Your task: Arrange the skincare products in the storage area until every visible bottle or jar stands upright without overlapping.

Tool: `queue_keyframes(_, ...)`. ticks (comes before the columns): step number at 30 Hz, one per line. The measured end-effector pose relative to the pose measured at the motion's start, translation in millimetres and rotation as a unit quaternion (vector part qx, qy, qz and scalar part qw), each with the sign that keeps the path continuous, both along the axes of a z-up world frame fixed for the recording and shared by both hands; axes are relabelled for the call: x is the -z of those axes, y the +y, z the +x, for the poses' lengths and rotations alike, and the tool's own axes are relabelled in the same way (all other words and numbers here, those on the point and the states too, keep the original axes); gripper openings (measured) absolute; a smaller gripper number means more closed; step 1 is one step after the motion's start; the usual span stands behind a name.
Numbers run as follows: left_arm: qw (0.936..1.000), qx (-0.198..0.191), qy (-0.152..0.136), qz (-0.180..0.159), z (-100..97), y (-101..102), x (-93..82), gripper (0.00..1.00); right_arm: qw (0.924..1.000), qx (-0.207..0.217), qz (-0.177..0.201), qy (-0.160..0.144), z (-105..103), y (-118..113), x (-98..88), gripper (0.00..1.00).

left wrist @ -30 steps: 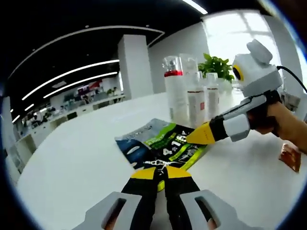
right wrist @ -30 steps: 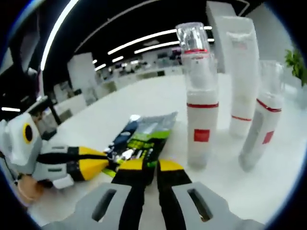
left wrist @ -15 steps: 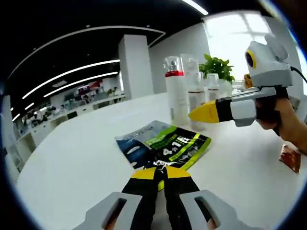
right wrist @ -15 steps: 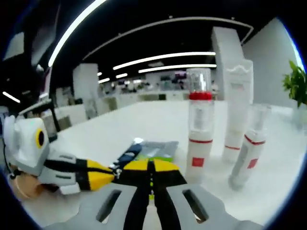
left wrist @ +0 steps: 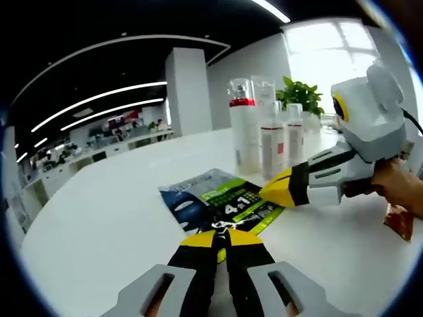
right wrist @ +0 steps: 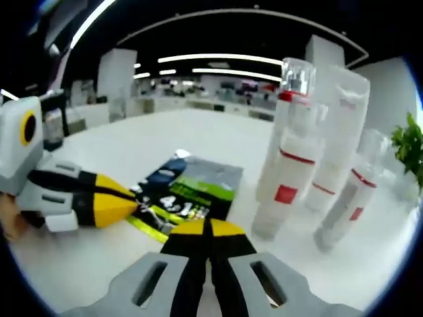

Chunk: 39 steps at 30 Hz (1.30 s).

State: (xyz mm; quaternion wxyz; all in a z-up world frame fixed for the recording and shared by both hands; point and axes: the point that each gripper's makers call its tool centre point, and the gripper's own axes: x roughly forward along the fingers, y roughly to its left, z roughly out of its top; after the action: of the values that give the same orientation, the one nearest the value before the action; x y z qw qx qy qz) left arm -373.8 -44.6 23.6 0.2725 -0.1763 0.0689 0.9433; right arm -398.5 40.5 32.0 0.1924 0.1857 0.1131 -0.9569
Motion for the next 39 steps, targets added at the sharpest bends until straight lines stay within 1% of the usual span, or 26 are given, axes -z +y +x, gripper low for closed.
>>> queue_keyframes(5,1.0,-0.002,0.0,0.002,1.9,0.4,0.6,0.05,0.9999,0.002,0.01,0.0,1.2,0.9,0.3,0.0)
queue_keyframes(9,1.0,-0.003,-0.001,0.005,5.6,1.9,1.0,0.05,0.9997,0.008,0.021,0.008,-1.4,6.7,0.7,0.0)
queue_keyframes(16,0.9999,-0.005,-0.001,0.011,8.2,2.9,1.3,0.05,0.9996,0.007,0.024,0.011,-2.2,7.2,0.4,0.0)
queue_keyframes(22,0.9995,-0.014,-0.005,0.029,10.2,2.6,1.5,0.06,0.9996,0.009,0.023,0.012,-1.2,8.8,0.7,0.0)
queue_keyframes(27,0.9991,-0.019,-0.008,0.036,11.5,0.9,1.5,0.07,0.9996,0.011,0.023,0.012,-0.5,10.8,0.5,0.0)
queue_keyframes(28,0.9991,-0.02,-0.008,0.036,11.6,0.9,1.5,0.07,0.9996,0.011,0.024,0.012,-0.4,11.0,0.2,0.0)
queue_keyframes(31,0.9995,-0.019,-0.003,0.023,10.5,0.5,1.2,0.09,0.9995,0.008,0.025,0.016,1.2,9.8,-4.0,0.0)
queue_keyframes(32,0.9998,-0.019,0.001,0.01,8.9,-1.3,0.2,0.12,0.9993,-0.004,0.001,0.037,0.7,2.6,-13.6,0.0)
queue_keyframes(33,0.9997,-0.024,0.004,0.005,8.4,-3.2,-1.4,0.15,0.9988,-0.009,-0.013,0.045,1.9,0.4,-19.9,0.0)
queue_keyframes(34,0.9993,-0.029,0.023,0.002,5.9,-5.7,-7.9,0.19,0.9983,-0.014,-0.018,0.053,2.5,-1.0,-24.6,0.0)
queue_keyframes(35,0.9992,-0.03,0.027,0.004,5.5,-5.9,-9.9,0.2,0.9968,-0.015,-0.034,0.07,4.3,-1.4,-35.2,0.0)
queue_keyframes(36,0.9984,-0.034,0.043,0.012,4.3,-6.3,-17.5,0.21,0.996,-0.02,-0.037,0.078,5.4,-2.4,-39.3,0.0)
queue_keyframes(37,0.9972,-0.035,0.062,0.023,4.5,-6.7,-27.2,0.22,0.994,-0.024,-0.052,0.093,7.6,-3.8,-47.2,0.0)
queue_keyframes(38,0.9959,-0.039,0.076,0.03,4.5,-8.4,-34.3,0.22,0.993,-0.024,-0.056,0.101,9.3,-3.2,-51.7,0.0)
queue_keyframes(39,0.9945,-0.043,0.09,0.034,4.4,-10.5,-40.3,0.23,0.991,-0.033,-0.061,0.115,10.3,-5.3,-57.9,0.0)
